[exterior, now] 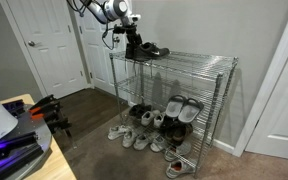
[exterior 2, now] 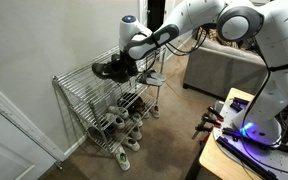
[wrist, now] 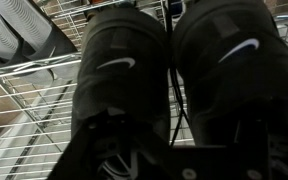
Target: Move the black pair of shoes to the second shelf
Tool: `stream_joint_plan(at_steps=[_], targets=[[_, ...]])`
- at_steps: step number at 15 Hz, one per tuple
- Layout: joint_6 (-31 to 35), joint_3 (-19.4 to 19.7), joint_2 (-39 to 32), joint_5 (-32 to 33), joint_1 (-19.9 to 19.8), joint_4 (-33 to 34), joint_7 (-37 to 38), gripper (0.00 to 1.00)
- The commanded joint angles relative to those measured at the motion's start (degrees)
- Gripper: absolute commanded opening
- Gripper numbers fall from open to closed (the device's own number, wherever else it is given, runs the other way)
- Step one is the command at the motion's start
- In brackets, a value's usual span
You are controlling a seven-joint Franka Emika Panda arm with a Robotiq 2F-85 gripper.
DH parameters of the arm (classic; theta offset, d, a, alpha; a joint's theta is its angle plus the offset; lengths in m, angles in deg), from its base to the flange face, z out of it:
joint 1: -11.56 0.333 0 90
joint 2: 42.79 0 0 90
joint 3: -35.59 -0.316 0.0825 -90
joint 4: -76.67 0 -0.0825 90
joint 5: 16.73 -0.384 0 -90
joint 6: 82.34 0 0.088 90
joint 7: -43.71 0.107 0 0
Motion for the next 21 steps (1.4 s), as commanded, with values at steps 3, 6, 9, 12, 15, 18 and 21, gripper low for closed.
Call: stream_joint_plan(at_steps=[3, 6, 9, 12, 15, 18, 21], targets=[[-2.39, -1.06, -1.33, -3.62, -2.05, 2.81, -4.01, 0.41], [-3.48, -1.13, 1.49, -2.99, -1.06, 1.53, -4.03, 0.22], [-6.37, -1.05, 6.23, -1.80, 1.03, -0.37, -3.73, 0.04], [-11.11, -0.09, 10.16, 0.74, 3.71, -0.64, -2.05, 0.06], [-18.76, -0.23, 12.98, 3.21, 5.23, -0.07, -1.56, 0.06], [-26.70, -0.61, 15.63, 6.12, 5.91, 0.18, -1.62, 0.06], [-39.65, -1.41, 17.98, 8.71, 6.67, 1.23, -1.92, 0.06]])
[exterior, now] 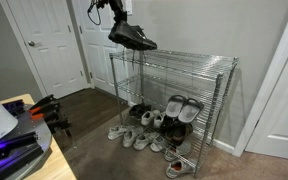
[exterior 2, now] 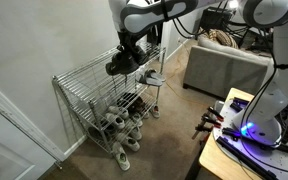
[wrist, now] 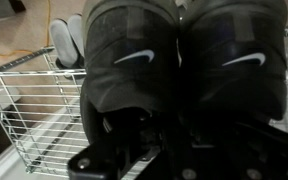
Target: Move the black pair of shoes to the second shelf
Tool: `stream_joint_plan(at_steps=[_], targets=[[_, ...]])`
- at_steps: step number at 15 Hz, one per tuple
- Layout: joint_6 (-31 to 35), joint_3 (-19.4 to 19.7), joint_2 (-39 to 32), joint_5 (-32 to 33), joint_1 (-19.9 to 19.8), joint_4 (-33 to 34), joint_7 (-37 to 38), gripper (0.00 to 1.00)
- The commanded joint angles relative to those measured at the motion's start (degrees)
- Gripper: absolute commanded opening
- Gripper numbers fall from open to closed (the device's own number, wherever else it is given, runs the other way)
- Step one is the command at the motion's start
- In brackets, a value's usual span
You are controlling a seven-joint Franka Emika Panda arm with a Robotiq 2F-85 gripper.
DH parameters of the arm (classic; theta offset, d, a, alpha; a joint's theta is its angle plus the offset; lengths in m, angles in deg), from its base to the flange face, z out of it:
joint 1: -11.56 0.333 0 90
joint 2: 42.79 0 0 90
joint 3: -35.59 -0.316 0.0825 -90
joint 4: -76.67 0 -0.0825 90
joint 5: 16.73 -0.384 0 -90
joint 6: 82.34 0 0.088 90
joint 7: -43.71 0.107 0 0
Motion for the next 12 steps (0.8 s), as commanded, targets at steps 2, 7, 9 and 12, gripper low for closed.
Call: stream_joint_plan(at_steps=[2, 7, 9, 12], targets=[[-17.75, -1.65, 6.93, 4.03, 1.00, -1.82, -0.96, 0.06], [-33.23, -4.87, 11.47, 8.17, -0.13, -5.38, -5.50, 0.06], [-34.67, -5.70, 12.95, 8.11, -1.88, -8.87, -8.30, 0.06], [-27.91, -6.25, 12.29, 5.11, -5.77, -15.08, -10.59, 0.06]])
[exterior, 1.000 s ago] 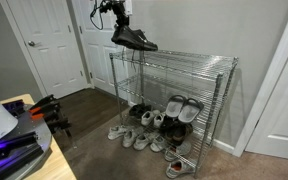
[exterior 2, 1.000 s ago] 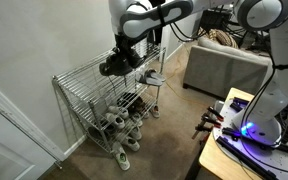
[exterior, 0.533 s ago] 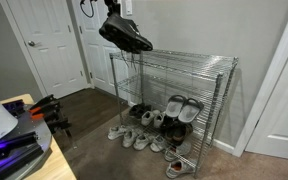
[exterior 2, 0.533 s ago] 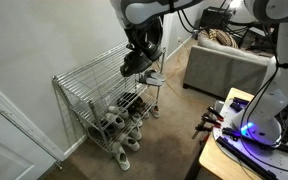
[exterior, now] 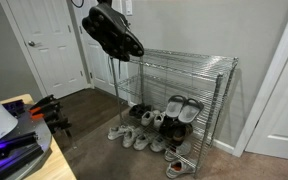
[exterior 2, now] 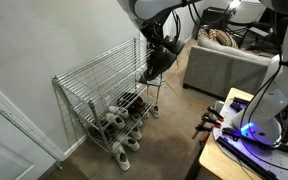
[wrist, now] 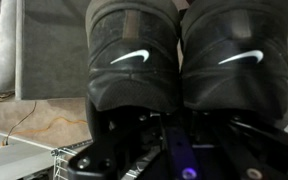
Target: Move the black pair of shoes to the second shelf
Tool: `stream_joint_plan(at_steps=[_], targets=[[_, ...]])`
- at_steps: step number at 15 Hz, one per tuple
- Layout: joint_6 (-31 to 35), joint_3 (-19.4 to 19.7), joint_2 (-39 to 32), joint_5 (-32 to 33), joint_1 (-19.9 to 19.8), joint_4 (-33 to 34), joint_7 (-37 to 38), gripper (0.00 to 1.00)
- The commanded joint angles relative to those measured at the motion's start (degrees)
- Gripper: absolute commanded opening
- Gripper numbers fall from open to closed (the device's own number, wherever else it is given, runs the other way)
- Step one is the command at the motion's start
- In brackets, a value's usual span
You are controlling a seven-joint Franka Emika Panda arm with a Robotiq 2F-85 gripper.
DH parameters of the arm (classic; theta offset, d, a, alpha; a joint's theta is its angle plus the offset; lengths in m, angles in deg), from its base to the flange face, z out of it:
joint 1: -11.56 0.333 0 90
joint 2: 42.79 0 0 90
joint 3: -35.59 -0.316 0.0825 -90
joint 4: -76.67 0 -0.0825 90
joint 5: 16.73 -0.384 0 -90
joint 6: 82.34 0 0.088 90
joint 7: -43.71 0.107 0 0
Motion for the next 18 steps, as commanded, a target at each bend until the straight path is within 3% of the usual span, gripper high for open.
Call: stream_joint_plan(at_steps=[1, 5, 8, 15, 18], targets=[[9.60, -1.58, 1.35, -2.23, -5.79, -9.62, -4.48, 0.06], [29.68, -1.04, -2.78, -8.81, -11.81, -15.97, -8.22, 0.06], [37.98, -0.48, -4.32, -11.42, -14.42, -19.26, -11.01, 0.06], [51.89, -1.81, -5.61, -13.05, -15.29, -22.51, -16.18, 0.06], [54.21, -2.20, -8.10, -13.69, -15.46, -22.19, -17.78, 0.06]])
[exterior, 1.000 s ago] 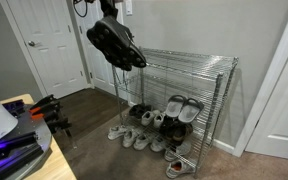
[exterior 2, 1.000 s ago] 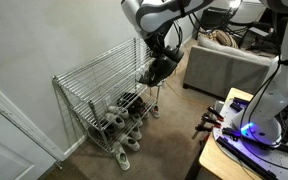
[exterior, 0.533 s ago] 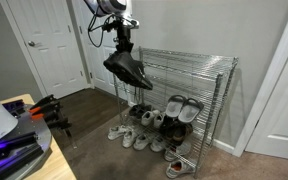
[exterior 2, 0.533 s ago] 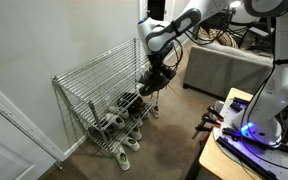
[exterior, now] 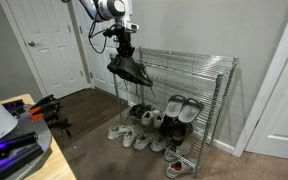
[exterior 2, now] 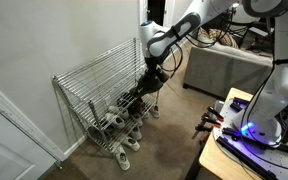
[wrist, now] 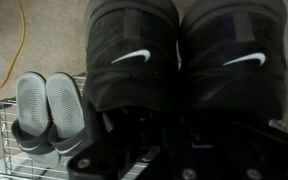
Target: Move the black pair of shoes to the second shelf
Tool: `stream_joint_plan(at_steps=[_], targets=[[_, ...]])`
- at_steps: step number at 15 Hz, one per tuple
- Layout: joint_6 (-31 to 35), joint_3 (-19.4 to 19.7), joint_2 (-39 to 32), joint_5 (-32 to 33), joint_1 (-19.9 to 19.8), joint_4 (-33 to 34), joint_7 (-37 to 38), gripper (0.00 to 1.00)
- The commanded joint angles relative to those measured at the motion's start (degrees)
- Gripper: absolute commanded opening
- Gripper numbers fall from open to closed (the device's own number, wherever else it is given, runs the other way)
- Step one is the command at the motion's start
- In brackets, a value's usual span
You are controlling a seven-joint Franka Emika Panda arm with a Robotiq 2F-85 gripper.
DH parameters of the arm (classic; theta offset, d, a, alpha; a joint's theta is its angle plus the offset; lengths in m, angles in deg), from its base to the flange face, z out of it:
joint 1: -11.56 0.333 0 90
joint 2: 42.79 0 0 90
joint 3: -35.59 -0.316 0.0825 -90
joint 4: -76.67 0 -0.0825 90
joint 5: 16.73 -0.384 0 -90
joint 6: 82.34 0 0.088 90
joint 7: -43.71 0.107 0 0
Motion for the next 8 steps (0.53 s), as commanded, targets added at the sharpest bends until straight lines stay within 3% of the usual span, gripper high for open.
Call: stream_joint_plan(at_steps=[1, 3, 8], targets=[[3.70, -0.37, -1.51, -2.50, -0.95, -0.64, -4.46, 0.06], [6.15, 0.09, -4.26, -3.51, -1.81, -0.17, -5.06, 0.06], [21.15, -0.39, -12.59, -6.95, -4.28, 3.31, -5.40, 0.06]])
